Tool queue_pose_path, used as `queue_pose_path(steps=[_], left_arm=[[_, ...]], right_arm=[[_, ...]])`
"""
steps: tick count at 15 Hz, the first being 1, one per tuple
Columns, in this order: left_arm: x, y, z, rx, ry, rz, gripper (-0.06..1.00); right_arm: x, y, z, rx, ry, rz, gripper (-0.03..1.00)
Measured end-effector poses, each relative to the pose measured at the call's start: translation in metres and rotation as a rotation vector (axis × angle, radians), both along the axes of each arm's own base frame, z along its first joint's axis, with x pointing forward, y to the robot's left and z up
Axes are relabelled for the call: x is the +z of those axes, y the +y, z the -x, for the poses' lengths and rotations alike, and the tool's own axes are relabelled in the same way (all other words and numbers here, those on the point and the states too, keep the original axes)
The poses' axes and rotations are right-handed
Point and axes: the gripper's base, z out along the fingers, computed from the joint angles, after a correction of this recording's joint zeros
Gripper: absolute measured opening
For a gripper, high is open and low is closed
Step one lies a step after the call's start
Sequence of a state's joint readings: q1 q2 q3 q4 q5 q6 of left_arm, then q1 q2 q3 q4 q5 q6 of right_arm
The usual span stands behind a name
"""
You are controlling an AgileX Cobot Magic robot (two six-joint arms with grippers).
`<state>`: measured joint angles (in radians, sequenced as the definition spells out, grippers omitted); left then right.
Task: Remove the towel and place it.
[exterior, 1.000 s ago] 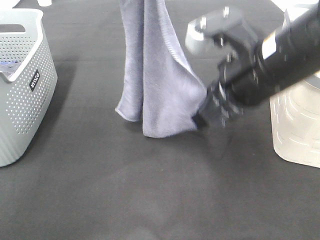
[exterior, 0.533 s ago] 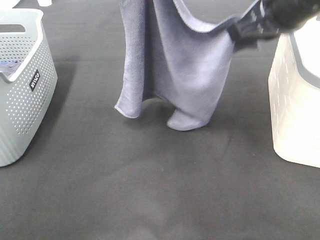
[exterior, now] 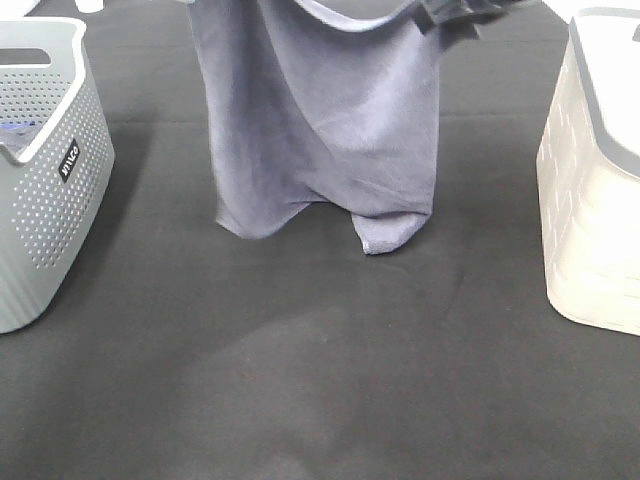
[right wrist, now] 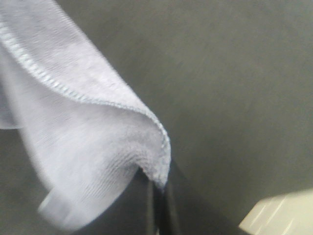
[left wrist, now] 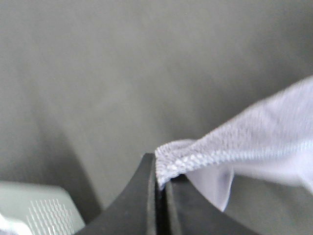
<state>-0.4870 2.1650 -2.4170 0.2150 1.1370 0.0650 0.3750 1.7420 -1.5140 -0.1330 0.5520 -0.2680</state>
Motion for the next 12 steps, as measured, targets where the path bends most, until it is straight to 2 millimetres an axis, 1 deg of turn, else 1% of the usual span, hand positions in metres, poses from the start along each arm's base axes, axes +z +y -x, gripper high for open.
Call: queue_pose_path(steps=[2,4,5,7,8,10,12], left_arm=[[0.002,0.012,-0.021,0.012,-0.123,0.049,0.0],[-0.001,0.027,-0.044,0.03,-0.251,0.081,0.0],[-0.003,0.041,-0.056,0.048,-0.314,0.077,0.0],[-0.002,0.055,-0.065,0.065,-0.377,0.059,0.0],[0.0,0.056,-0.067,0.062,-0.404,0.06,0.0],[0.002,0.054,-0.069,0.054,-0.448,0.081,0.0],[-0.007,0.051,-0.077,0.044,-0.469,0.095,0.0]], right_arm=[[0.004,0.009,-0.028,0.011,-0.075,0.022,0.0],[0.008,0.017,-0.057,0.022,-0.164,0.058,0.0],[0.018,0.02,-0.073,0.028,-0.246,0.068,0.0],[0.028,0.016,-0.087,0.04,-0.368,0.053,0.0],[0.032,0.011,-0.092,0.036,-0.422,0.039,0.0],[0.034,-0.001,-0.099,0.018,-0.46,0.026,0.0],[0.029,-0.01,-0.107,0.0,-0.478,0.017,0.0]])
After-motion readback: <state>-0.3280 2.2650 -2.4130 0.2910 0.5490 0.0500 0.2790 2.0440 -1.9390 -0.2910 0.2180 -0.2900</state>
